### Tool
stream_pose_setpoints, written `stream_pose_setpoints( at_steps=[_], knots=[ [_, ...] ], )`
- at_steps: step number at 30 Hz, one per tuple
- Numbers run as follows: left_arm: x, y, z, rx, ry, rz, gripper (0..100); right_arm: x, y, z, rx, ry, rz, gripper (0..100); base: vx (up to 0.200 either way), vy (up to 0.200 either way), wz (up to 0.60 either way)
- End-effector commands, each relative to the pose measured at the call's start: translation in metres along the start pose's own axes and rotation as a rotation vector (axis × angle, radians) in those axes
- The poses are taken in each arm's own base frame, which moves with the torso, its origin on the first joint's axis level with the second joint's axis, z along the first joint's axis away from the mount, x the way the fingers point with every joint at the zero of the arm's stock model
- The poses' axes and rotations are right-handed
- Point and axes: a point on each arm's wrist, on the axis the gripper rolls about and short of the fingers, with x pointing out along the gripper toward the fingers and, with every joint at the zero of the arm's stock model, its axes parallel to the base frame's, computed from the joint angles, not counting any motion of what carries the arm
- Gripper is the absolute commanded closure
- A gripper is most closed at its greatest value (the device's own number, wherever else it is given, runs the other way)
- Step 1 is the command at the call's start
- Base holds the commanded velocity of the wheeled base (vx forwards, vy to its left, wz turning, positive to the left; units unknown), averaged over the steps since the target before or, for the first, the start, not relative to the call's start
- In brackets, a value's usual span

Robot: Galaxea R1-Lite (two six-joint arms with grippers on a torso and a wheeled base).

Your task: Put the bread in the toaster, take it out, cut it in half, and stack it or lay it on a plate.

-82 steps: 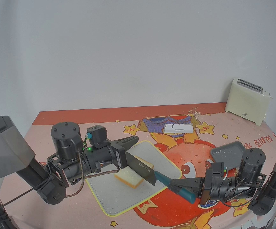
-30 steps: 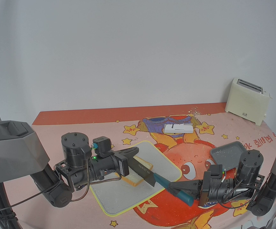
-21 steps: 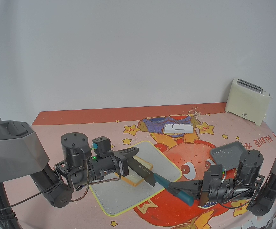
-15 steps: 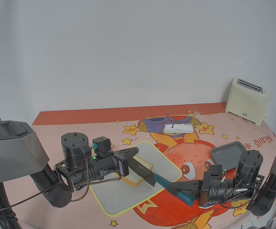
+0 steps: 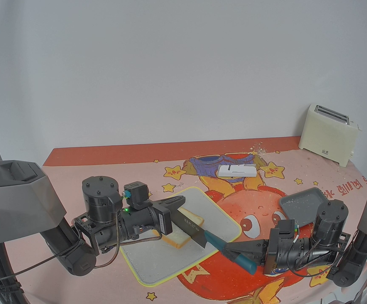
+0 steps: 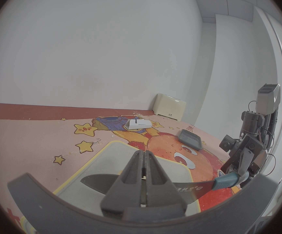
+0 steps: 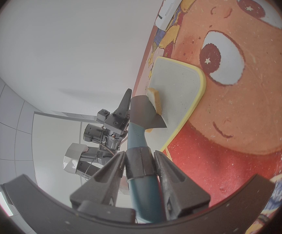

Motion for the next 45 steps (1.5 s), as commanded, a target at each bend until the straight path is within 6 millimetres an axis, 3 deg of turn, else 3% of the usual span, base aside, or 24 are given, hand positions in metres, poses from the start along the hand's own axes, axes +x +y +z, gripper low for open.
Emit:
stream_pose_setpoints(
  at_steps=[1,9,18,35,45],
  knots=[
    [0.001,0.001,-0.003,-0.004,0.009,0.003,100,0.0,0.001,-0.001,-0.003,0.005,0.004,100,0.0,0.0,0.0],
    [0.001,0.002,-0.003,-0.004,0.008,0.006,100,0.001,0.001,-0.001,-0.005,0.005,0.004,100,0.0,0.0,0.0],
    [-0.004,-0.004,0.01,0.008,-0.034,-0.011,100,0.003,-0.004,-0.001,0.006,0.01,-0.016,100,0.0,0.0,0.0],
    [-0.003,-0.002,0.005,0.002,-0.015,-0.003,100,-0.001,0.005,-0.001,-0.012,0.002,0.018,100,0.0,0.0,0.0],
    [-0.003,-0.002,0.006,0.004,-0.021,-0.006,100,0.001,0.0,-0.001,-0.002,0.005,0.0,100,0.0,0.0,0.0]
  ],
)
